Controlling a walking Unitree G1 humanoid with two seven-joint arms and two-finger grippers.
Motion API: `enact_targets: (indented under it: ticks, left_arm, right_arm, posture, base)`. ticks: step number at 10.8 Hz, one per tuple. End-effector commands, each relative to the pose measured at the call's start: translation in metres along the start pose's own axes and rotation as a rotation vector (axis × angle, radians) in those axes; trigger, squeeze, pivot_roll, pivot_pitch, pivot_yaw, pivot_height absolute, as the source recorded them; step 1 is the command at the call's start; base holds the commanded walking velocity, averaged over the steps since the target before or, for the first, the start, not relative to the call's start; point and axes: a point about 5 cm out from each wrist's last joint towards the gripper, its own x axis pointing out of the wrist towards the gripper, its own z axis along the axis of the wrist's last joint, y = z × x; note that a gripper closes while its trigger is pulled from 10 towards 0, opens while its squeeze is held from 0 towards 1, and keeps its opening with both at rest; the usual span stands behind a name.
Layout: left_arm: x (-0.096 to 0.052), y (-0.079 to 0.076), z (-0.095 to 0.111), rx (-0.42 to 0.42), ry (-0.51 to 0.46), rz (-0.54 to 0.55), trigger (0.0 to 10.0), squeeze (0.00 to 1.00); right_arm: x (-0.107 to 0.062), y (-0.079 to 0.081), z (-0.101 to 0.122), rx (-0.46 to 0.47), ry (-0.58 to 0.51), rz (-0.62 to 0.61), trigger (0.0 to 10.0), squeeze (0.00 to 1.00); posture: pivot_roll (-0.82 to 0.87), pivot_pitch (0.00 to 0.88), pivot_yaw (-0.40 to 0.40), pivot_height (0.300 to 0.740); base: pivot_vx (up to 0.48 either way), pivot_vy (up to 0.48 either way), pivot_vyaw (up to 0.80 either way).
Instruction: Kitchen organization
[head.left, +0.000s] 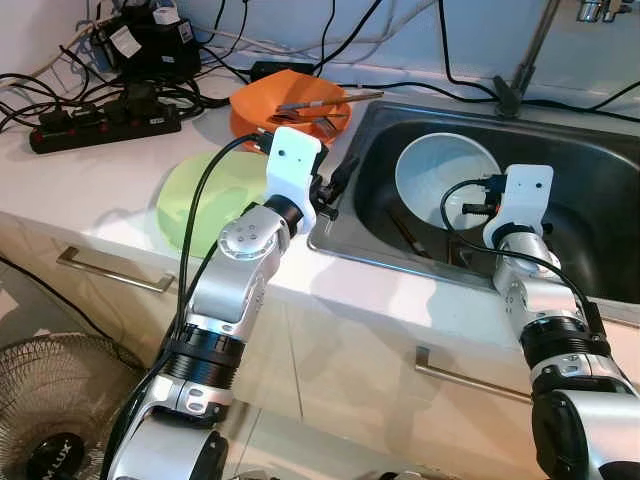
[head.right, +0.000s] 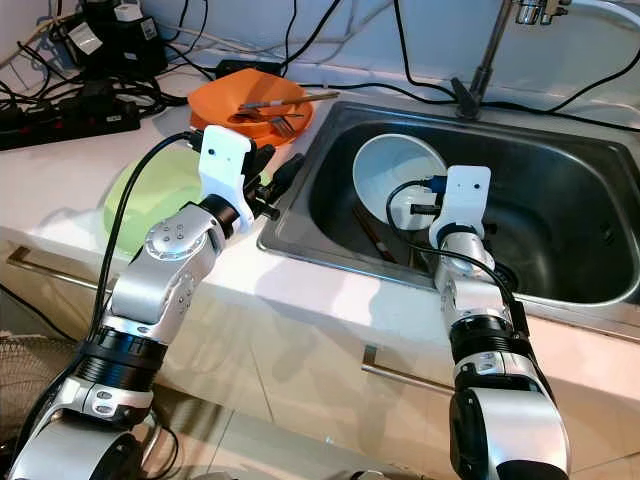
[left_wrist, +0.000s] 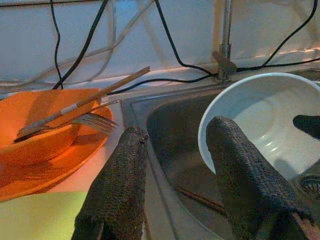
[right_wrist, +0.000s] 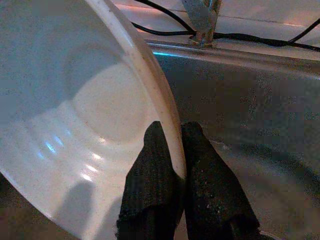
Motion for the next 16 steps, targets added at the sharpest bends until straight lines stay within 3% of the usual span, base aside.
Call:
enact_targets:
  ticks: [1, 3, 4, 5, 6, 7, 11, 12, 13, 16]
  left_arm:
    - [-0.001, 0.0, -0.001, 0.007, 0.013, -0.005, 10.0, 0.0]
    - [-0.006, 0.0, -0.009, 0.038, 0.064, -0.004, 10.0, 0.0]
    - [-0.006, 0.0, -0.01, 0.047, 0.07, -0.004, 10.0, 0.0]
    - [-0.006, 0.0, -0.01, 0.049, 0.071, -0.006, 10.0, 0.0]
    - [-0.006, 0.0, -0.01, 0.05, 0.071, -0.006, 10.0, 0.0]
    - [-0.006, 0.0, -0.01, 0.051, 0.071, -0.006, 10.0, 0.0]
    - [-0.008, 0.002, -0.008, 0.085, 0.068, -0.001, 10.0, 0.0]
    - [-0.011, 0.004, -0.005, 0.3, 0.085, -0.028, 10.0, 0.0]
    - [-0.016, 0.005, 0.001, 0.401, 0.066, -0.03, 10.0, 0.0]
    - [-0.033, 0.009, 0.005, 0.516, 0.099, -0.08, 10.0, 0.0]
  right_arm:
    - [0.004, -0.001, 0.011, 0.002, -0.032, -0.004, 10.0, 0.0]
    - [0.001, 0.025, -0.006, -0.176, 0.021, 0.123, 10.0, 0.0]
    - [0.0, 0.028, -0.007, -0.184, 0.024, 0.14, 10.0, 0.0]
    - [0.0, 0.028, -0.007, -0.173, 0.021, 0.142, 10.0, 0.84]
    - [0.0, 0.028, -0.007, -0.175, 0.019, 0.141, 10.0, 1.0]
    - [0.001, 0.028, -0.007, -0.184, 0.016, 0.142, 10.0, 0.0]
    - [0.002, 0.027, -0.004, -0.184, 0.0, 0.138, 10.0, 0.0]
    - [0.002, 0.03, 0.002, -0.13, -0.029, 0.146, 10.0, 0.0]
    - [-0.001, 0.038, 0.007, -0.005, -0.07, 0.195, 10.0, 0.0]
    - [-0.005, 0.047, 0.006, 0.085, -0.086, 0.242, 10.0, 0.0]
  posture:
    - [0.06, 0.029, 0.032, 0.74]
    - [0.07, 0.029, 0.033, 0.74]
    - [0.07, 0.029, 0.033, 0.74]
    - [0.07, 0.029, 0.033, 0.74]
    - [0.07, 0.029, 0.034, 0.74]
    - [0.06, 0.029, 0.035, 0.74]
    - [0.07, 0.029, 0.035, 0.74]
    - [0.07, 0.029, 0.036, 0.74]
    - [0.07, 0.032, 0.036, 0.74]
    - [0.09, 0.04, 0.039, 0.74]
  base:
    - [0.0, 0.0, 0.0]
    - [0.0, 0.0, 0.0]
    - [0.0, 0.0, 0.0]
    - [0.0, 0.0, 0.0]
    - [0.0, 0.0, 0.0]
    - [0.0, 0.0, 0.0]
    - [0.0, 0.0, 0.0]
    - [0.0, 0.0, 0.0]
    - [0.0, 0.0, 0.0]
    - [0.0, 0.0, 0.0]
